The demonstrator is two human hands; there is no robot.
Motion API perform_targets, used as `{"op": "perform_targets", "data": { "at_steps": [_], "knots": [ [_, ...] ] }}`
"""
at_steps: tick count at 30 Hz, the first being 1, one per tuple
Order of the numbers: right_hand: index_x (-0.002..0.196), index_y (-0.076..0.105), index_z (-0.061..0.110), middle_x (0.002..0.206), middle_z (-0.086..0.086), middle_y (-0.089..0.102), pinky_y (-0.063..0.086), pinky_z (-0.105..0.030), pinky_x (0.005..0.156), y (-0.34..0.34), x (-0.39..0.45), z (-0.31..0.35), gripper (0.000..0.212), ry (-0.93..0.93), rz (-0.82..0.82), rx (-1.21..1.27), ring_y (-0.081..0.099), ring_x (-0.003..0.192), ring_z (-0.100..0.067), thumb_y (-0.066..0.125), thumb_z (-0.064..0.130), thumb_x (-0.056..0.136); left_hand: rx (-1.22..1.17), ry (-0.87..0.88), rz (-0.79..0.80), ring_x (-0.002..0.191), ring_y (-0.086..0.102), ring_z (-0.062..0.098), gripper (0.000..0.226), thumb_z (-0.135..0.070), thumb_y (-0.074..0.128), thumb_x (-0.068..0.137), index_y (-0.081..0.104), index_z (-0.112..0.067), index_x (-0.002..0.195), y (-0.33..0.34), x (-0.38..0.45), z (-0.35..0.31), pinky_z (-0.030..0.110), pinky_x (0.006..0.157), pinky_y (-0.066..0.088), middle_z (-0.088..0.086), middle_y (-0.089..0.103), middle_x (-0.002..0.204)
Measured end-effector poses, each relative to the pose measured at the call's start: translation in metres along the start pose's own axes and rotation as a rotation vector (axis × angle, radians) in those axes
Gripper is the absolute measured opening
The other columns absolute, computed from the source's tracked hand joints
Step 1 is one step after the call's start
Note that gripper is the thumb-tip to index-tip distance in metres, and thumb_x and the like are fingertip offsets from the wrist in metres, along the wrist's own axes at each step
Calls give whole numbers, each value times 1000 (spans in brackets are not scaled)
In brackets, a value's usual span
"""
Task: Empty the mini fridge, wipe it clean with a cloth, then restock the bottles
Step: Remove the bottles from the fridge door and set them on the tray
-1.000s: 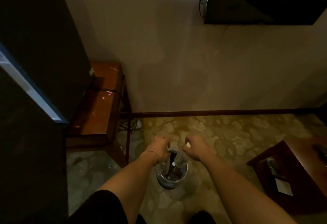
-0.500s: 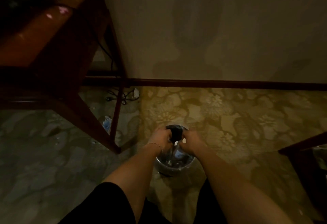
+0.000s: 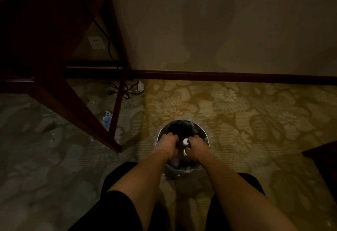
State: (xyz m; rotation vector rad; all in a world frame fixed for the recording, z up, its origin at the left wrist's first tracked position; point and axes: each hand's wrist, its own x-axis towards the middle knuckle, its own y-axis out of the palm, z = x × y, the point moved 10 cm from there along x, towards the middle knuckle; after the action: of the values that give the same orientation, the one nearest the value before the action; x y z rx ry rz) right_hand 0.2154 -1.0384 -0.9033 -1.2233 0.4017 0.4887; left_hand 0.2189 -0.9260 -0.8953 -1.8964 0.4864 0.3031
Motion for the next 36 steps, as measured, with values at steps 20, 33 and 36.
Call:
{"op": "perform_targets", "data": {
  "at_steps": [20, 33, 36],
  "knots": [
    [132, 55, 11, 131, -12, 52, 47, -35, 90, -294, -344, 159, 42, 66, -131, 89, 56, 112, -28, 56, 32, 96, -28, 51, -29, 120, 44, 28, 32, -32, 60, 91, 57, -17, 119, -327, -305, -97, 39, 95, 46, 7, 50, 123],
    [132, 53, 18, 132, -4, 50, 50, -33, 91, -358, -526, 286, 43, -75, -241, -39, 54, 114, -20, 58, 39, 95, -6, 40, -161, 119, 46, 23, 38, -40, 60, 90, 55, -20, 122, -429, -490, -100, 39, 97, 46, 2, 49, 127],
    [130, 55, 17, 129, -3, 51, 50, -36, 94, -339, -562, 317, 42, -171, -243, -89, 54, 114, -20, 57, 39, 94, -1, 18, -178, 120, 46, 25, 39, -42, 56, 92, 54, -19, 124, -426, -546, -86, 41, 100, 46, 4, 50, 128]
  ]
}}
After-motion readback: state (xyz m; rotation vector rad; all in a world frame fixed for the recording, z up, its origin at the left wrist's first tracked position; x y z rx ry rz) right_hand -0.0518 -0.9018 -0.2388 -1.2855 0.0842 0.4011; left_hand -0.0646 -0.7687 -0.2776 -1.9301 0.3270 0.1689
